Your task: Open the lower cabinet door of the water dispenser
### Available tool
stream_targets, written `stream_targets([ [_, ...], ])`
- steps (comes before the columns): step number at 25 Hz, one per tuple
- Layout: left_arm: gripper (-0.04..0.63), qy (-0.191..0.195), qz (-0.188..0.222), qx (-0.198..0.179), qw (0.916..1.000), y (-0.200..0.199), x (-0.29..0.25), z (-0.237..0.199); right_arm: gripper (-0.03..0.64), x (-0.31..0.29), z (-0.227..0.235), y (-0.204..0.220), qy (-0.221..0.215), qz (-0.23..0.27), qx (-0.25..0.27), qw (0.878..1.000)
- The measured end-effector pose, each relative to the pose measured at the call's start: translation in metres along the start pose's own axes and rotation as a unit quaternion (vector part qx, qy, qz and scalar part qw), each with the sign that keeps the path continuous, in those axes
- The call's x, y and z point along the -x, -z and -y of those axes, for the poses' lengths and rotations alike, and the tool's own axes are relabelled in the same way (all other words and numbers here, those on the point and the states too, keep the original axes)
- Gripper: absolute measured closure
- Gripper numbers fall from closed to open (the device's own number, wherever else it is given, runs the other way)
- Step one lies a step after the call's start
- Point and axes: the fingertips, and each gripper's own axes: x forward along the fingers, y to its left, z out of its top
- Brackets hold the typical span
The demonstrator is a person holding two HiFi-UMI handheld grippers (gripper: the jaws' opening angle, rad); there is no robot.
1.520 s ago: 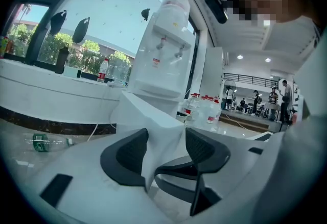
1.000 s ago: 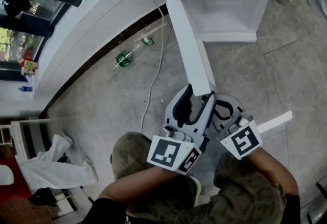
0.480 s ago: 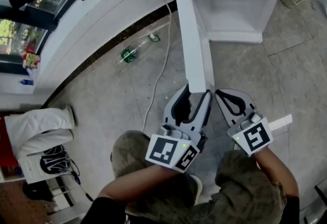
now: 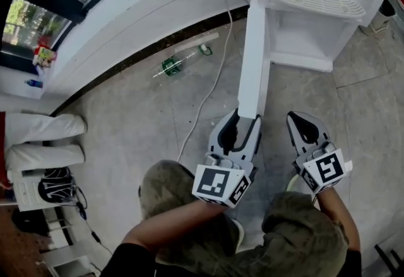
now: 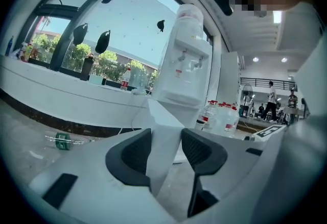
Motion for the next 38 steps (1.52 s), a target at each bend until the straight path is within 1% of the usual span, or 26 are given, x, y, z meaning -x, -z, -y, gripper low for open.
stream_targets([
  [4,0.413,-0.005,-0.003,-0.001,1.0000,-0.001,0.001,-0.005,0.617,0.000,0.009,-0.024,0.011,0.004,0.018,1.000],
  [6,0.413,-0.008,-0.006,-0.003,0.9999,-0.001,0.003,-0.007,0.617,0.000,0.010,-0.036,0.011,-0.004,0.028,1.000],
  [10,0.417,-0.011,-0.014,-0.017,0.9997,-0.001,0.004,-0.014,0.617,-0.002,0.005,-0.055,0.000,-0.007,0.043,0.999],
  [12,0.422,-0.020,-0.013,-0.024,0.9994,-0.003,0.006,-0.023,0.617,-0.006,-0.002,-0.059,-0.012,-0.017,0.053,0.998],
  [14,0.425,-0.030,-0.012,-0.028,0.9991,-0.005,0.009,-0.032,0.617,-0.012,-0.011,-0.060,-0.026,-0.038,0.074,0.996],
  [16,0.428,-0.037,-0.015,-0.030,0.9987,-0.008,0.009,-0.039,0.617,-0.020,-0.019,-0.063,-0.039,-0.041,0.089,0.994],
  [19,0.430,-0.047,-0.017,-0.033,0.9982,-0.011,0.010,-0.045,0.617,-0.032,-0.025,-0.063,-0.041,-0.046,0.085,0.995],
  [22,0.434,-0.064,-0.017,-0.033,0.9972,-0.013,0.012,-0.056,0.617,-0.048,-0.032,-0.066,-0.043,-0.033,0.073,0.996],
  [25,0.436,-0.085,-0.014,-0.023,0.9960,-0.017,0.012,-0.070,0.617,-0.060,-0.043,-0.067,-0.047,-0.038,0.097,0.994],
  [28,0.436,-0.097,-0.008,-0.024,0.9950,-0.021,0.012,-0.076,0.617,-0.065,-0.052,-0.061,-0.053,-0.055,0.116,0.990],
  [30,0.437,-0.100,-0.004,-0.025,0.9947,-0.023,0.013,-0.080,0.617,-0.071,-0.059,-0.057,-0.068,-0.067,0.110,0.989],
  [33,0.436,-0.114,0.001,-0.007,0.9934,-0.023,0.012,-0.091,0.617,-0.081,-0.060,-0.054,-0.087,-0.084,0.072,0.990],
  [36,0.436,-0.130,0.005,0.019,0.9914,-0.026,0.010,-0.102,0.617,-0.091,-0.050,-0.064,-0.080,-0.092,0.019,0.992],
  [38,0.436,-0.139,0.009,0.024,0.9900,-0.029,0.009,-0.109,0.617,-0.098,-0.043,-0.070,-0.066,-0.094,-0.009,0.993],
])
